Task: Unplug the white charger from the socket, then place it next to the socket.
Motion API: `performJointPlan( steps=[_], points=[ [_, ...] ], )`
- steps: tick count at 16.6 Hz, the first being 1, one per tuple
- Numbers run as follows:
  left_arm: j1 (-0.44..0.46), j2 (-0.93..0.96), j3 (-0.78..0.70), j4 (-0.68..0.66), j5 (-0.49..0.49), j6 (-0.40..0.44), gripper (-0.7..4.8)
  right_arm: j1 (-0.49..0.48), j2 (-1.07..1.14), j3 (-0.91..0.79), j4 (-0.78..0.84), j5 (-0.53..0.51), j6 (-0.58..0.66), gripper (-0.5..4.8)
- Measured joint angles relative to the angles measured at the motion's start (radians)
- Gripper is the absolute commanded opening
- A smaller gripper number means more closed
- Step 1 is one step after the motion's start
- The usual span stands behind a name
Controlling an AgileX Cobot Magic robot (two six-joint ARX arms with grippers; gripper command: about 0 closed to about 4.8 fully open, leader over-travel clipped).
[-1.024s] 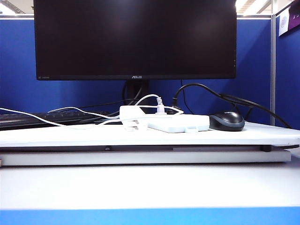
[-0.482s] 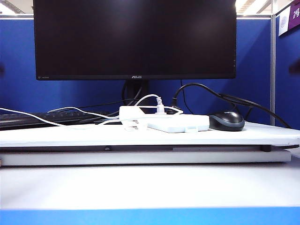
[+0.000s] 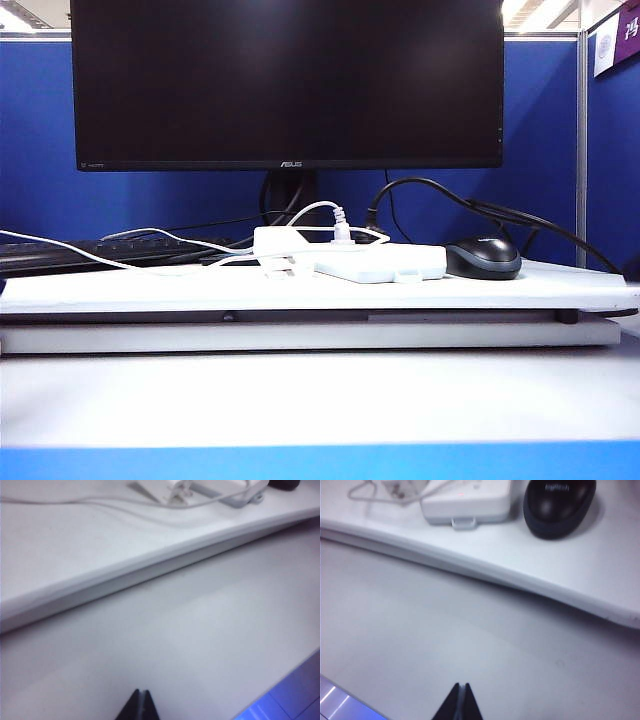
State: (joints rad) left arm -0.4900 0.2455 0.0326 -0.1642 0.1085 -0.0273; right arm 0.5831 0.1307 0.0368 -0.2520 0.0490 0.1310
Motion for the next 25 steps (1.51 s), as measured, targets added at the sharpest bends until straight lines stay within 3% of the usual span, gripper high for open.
performJointPlan(
  steps=[20,25],
  points=[
    [0.000,-0.001,-0.025,0.019,-0.023,-0.005,-0.05,-0.002,-0.058,-0.017,0.053,0.002,0.004,-0.01],
    [0.003,-0.097,-0.025,0.015,-0.022,-0.006,-0.05,-0.108,-0.127,-0.028,0.092,0.001,0.005,-0.01]
  ],
)
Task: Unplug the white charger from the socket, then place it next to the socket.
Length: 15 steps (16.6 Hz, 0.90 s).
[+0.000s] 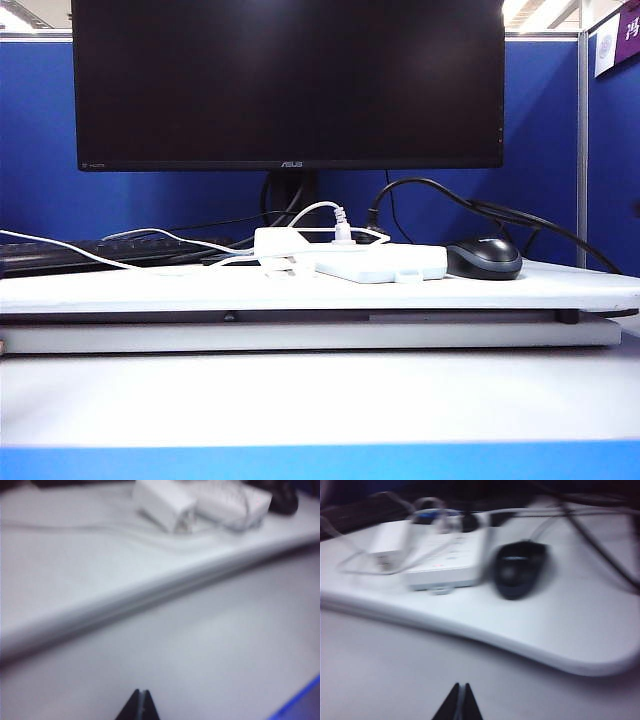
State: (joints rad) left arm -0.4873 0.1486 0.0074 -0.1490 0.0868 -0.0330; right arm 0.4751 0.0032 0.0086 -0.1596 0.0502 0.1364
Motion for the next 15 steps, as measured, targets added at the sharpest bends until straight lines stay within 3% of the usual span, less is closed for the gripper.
performJointPlan(
  steps=[2,5,9,13,15],
  points=[
    [0.041,-0.075,0.000,0.003,0.007,0.000,-0.05,-0.064,0.000,0.000,-0.004,0.002,0.000,-0.01],
    [0.224,-0.146,0.001,0.026,0.037,-0.002,-0.05,-0.190,0.000,0.000,-0.005,0.001,0.000,-0.01],
    [0.457,-0.145,0.000,0.024,0.042,-0.002,-0.05,-0.257,0.000,0.000,-0.007,0.001,0.001,-0.01],
    [0.563,-0.145,0.001,0.000,0.040,-0.002,-0.05,-0.253,0.001,0.000,-0.016,-0.047,0.001,-0.01],
    [0.555,-0.145,0.001,0.000,0.045,-0.002,-0.05,-0.253,0.003,0.000,-0.017,-0.072,0.001,-0.01]
  ],
)
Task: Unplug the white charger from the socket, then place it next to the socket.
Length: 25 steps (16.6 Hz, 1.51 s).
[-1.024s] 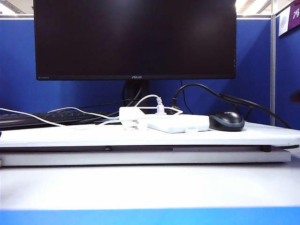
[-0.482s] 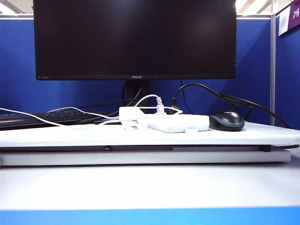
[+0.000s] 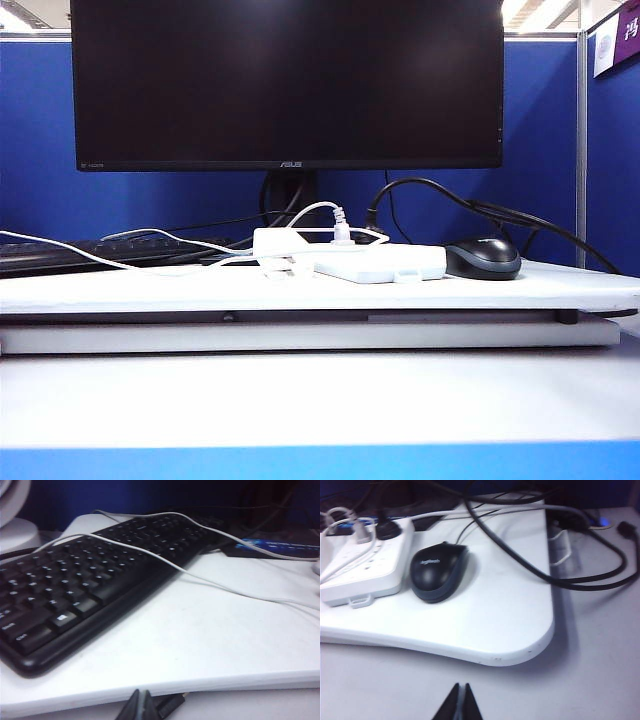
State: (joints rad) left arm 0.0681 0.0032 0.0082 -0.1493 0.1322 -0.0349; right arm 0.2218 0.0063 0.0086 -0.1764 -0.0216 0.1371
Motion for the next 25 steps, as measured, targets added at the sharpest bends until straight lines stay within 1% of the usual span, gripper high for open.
performJointPlan(
  steps=[4,25],
  points=[
    [0.002,0.000,0.000,0.000,-0.002,0.000,-0.05,-0.019,-0.003,0.000,0.000,0.002,0.000,-0.01],
    [0.002,0.000,0.000,0.000,-0.002,0.000,-0.05,-0.018,-0.003,0.000,0.002,0.002,0.000,-0.01]
  ],
)
